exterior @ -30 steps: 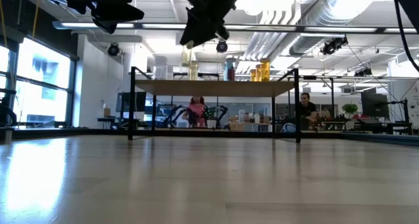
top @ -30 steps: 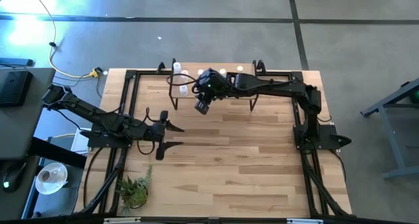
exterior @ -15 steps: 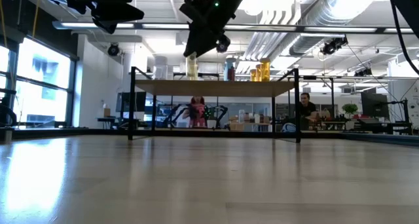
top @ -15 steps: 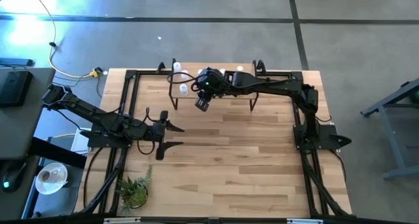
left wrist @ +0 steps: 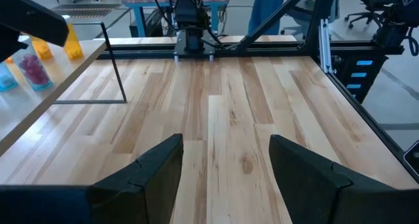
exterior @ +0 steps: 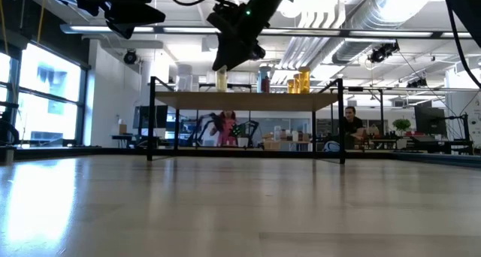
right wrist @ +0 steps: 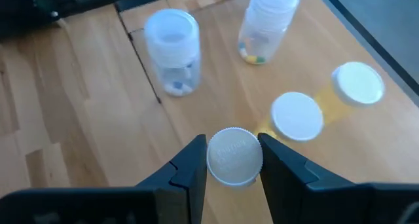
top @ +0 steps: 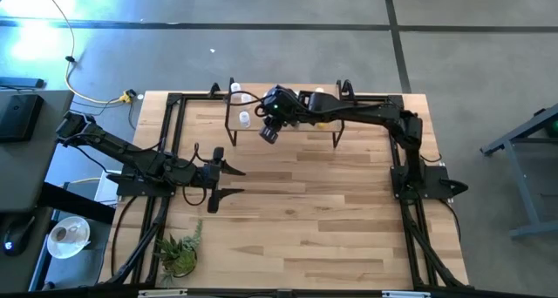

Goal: Pick and place medicine bottles onto shelf by color
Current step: Put the yellow pill bottle on the shelf aligned with the other yellow pill bottles

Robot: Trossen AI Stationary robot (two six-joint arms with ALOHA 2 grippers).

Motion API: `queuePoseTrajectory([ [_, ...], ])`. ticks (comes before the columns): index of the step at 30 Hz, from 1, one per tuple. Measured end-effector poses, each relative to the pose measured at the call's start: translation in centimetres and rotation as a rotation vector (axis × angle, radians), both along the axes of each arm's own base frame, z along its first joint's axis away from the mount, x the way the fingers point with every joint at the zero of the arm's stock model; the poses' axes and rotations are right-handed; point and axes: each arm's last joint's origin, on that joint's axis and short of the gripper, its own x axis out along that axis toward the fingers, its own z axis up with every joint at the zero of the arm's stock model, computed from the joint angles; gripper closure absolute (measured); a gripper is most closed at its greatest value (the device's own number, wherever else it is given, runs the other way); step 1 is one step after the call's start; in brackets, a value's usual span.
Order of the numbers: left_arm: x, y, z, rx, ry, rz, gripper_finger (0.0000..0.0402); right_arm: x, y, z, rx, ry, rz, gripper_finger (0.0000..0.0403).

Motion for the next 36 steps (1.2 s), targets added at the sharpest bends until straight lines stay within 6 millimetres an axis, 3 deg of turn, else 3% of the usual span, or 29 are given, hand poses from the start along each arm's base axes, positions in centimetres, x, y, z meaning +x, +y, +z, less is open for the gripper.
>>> queuePoseTrajectory([
  [30,0.00,0.00,-0.01,0.001,0.001,0.000,0.0186,0.11,0.10,-0.10,0.044,-0.022,-0.037,0.0294],
  [36,0.00,0.00,-0.01,0.000,0.001,0.000,0.0186,0.11,0.10,-0.11,0.043,-0.022,-0.037,0.0263],
])
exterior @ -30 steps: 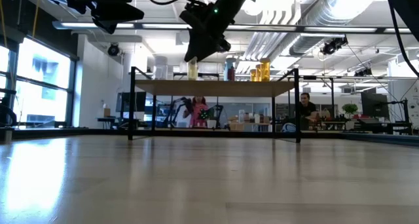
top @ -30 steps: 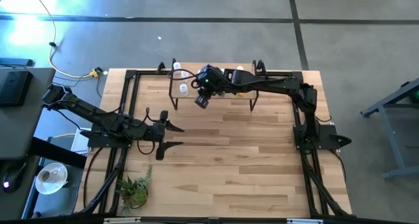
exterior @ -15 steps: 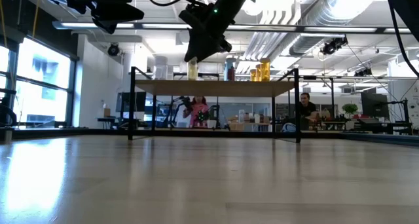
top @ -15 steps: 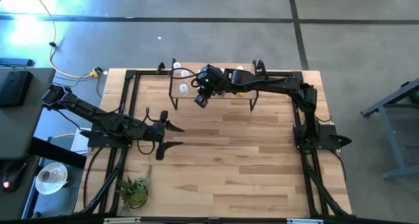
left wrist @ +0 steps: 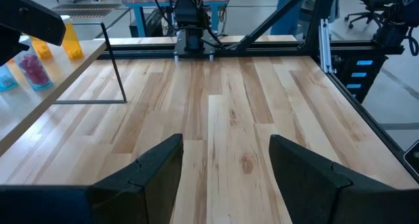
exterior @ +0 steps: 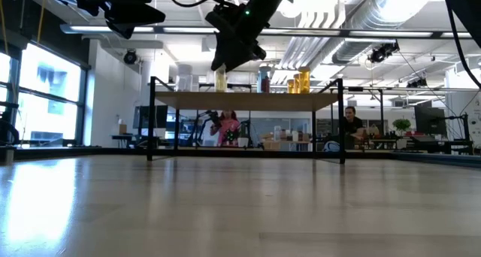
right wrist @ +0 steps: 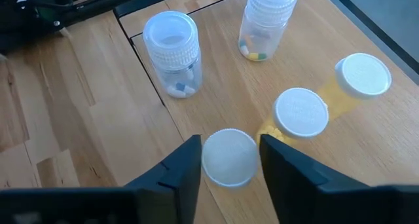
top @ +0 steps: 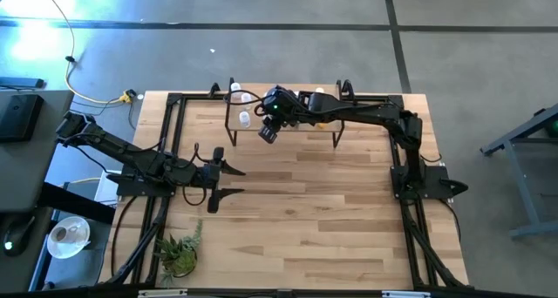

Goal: Pick and place medicine bottles onto shelf by color
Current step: Put the yellow pill bottle on the shelf aligned with the other yellow pill bottles, then adjust the transparent pill bottle on the shelf

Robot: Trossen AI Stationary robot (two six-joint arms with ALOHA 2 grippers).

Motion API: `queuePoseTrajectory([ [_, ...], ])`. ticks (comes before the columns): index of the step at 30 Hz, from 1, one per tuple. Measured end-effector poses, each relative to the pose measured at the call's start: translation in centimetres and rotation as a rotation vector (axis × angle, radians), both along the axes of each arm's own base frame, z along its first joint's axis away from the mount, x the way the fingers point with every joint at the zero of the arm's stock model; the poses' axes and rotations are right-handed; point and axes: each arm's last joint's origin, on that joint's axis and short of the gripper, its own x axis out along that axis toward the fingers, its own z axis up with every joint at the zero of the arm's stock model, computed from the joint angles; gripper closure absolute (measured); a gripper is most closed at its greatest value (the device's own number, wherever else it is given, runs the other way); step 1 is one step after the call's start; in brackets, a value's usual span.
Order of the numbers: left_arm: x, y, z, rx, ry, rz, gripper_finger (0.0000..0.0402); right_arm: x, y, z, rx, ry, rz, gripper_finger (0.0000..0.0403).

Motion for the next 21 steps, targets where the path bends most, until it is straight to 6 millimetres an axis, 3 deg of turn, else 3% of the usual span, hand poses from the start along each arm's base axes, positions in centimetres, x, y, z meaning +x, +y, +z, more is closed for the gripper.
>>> queuePoseTrajectory([
  [6,0.0,0.0,0.0,0.002,0.000,0.000,0.0186,0.0,0.0,0.0,-0.002,-0.001,0.001,0.0220],
  [13,0.0,0.0,0.0,0.002,0.000,-0.001,0.0186,0.0,0.0,0.1,-0.005,-0.002,0.003,0.0210],
  [21,-0.1,0.0,-0.2,0.008,0.022,0.000,0.0186,-0.6,0.2,2.8,-0.006,0.011,0.006,0.0210],
])
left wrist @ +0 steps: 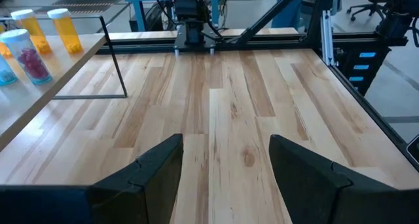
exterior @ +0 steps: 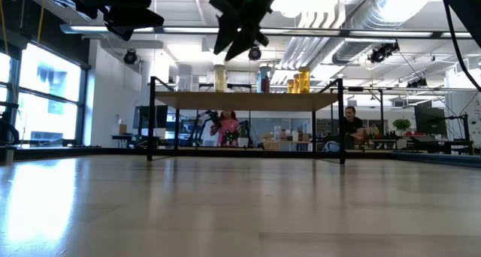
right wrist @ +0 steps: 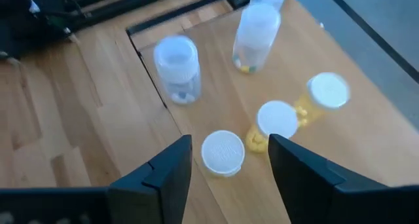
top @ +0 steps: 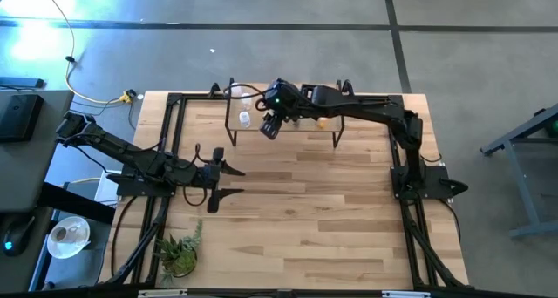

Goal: Pick and place medicine bottles onto shelf by color
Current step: Adjust the transparent pill bottle on the shelf

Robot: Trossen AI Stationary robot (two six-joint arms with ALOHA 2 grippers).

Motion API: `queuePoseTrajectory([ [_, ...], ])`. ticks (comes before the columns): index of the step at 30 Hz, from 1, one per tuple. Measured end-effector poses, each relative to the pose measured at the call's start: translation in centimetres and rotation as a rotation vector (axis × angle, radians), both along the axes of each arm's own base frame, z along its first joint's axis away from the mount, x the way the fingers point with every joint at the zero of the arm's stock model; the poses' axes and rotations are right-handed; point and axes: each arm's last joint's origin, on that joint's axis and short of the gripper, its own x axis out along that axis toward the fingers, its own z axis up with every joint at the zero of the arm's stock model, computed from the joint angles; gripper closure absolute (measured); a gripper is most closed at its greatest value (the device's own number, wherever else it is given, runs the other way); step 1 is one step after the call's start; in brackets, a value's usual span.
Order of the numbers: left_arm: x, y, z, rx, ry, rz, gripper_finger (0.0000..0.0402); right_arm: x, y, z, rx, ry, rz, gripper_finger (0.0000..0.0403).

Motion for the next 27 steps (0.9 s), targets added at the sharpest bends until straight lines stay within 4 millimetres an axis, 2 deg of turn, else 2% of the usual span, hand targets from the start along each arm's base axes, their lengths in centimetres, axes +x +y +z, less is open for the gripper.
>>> queuePoseTrajectory([
  [7,-0.3,-0.1,-0.5,-0.001,0.057,-0.018,0.0186,-1.0,2.1,2.3,0.005,0.085,0.064,0.0210],
  [12,-0.7,-1.0,-0.8,-0.034,0.092,-0.093,0.0186,-1.6,4.9,2.2,-0.043,0.196,0.153,0.0210],
  [15,-1.0,-1.6,-1.7,-0.037,0.078,-0.126,0.0186,-1.9,6.6,2.0,-0.073,0.270,0.194,0.0210],
  [21,-2.4,-2.1,-4.3,-0.106,0.010,-0.159,0.0186,-2.5,9.2,-0.7,-0.072,0.375,0.270,0.0210],
  [27,-4.0,-1.7,-5.6,-0.115,-0.010,-0.171,0.0186,-4.8,10.8,-4.3,-0.015,0.432,0.224,0.0210],
])
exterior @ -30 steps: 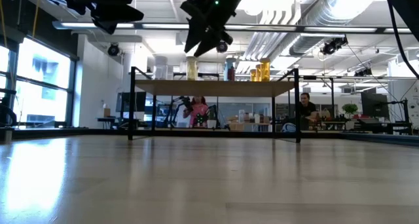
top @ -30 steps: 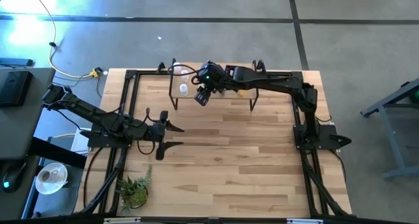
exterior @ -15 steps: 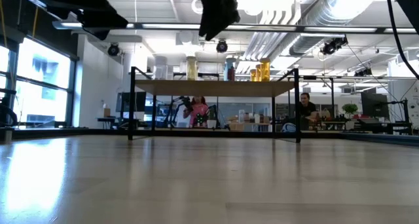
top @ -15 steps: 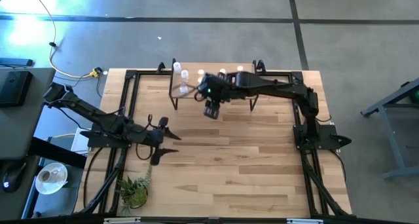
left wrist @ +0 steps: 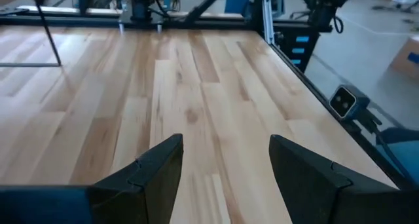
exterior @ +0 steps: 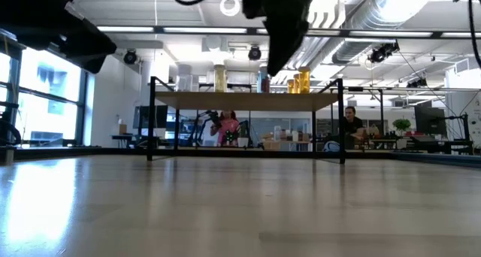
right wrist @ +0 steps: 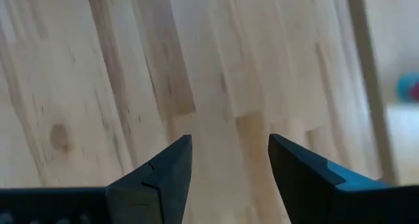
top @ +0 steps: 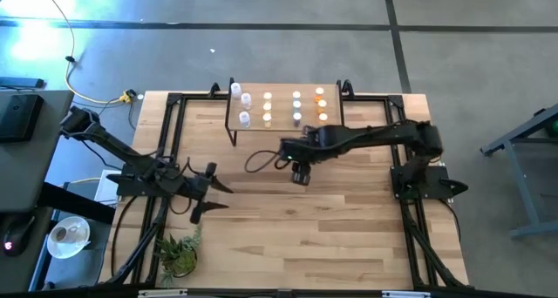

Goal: Pick and place medicine bottles onto shelf by color
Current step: Adjust the transparent pill bottle on the shelf

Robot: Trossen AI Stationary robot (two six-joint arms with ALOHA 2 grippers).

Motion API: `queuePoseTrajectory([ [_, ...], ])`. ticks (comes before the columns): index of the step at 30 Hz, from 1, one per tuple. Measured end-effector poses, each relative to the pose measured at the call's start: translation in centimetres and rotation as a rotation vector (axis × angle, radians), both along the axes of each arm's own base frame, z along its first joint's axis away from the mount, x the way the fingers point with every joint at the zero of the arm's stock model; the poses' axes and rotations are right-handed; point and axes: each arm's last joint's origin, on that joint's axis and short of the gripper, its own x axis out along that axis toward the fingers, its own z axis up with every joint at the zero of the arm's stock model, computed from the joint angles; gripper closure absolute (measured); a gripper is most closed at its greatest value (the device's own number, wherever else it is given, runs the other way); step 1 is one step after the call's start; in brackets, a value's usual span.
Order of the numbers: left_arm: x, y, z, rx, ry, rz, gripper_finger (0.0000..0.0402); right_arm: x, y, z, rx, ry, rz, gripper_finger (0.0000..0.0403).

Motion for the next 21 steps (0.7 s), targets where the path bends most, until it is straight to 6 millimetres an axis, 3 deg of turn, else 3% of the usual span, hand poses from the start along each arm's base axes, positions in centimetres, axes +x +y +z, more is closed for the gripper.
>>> queuePoseTrajectory([
  [4,-0.8,0.4,-0.6,-0.020,-0.053,0.004,0.0186,-2.4,0.9,-0.9,0.029,-0.069,-0.044,0.0210],
  [9,-1.1,1.3,0.1,0.000,-0.117,0.108,0.0186,-5.3,1.8,-1.1,0.075,-0.202,-0.089,0.0210],
  [18,-1.6,4.7,4.3,0.223,-0.247,0.735,0.0186,-9.3,2.2,0.5,0.008,-0.473,-0.117,0.0210],
  [21,-1.6,5.8,6.1,0.287,-0.259,0.852,0.0186,-10.2,2.0,1.2,-0.032,-0.529,-0.107,0.0210],
])
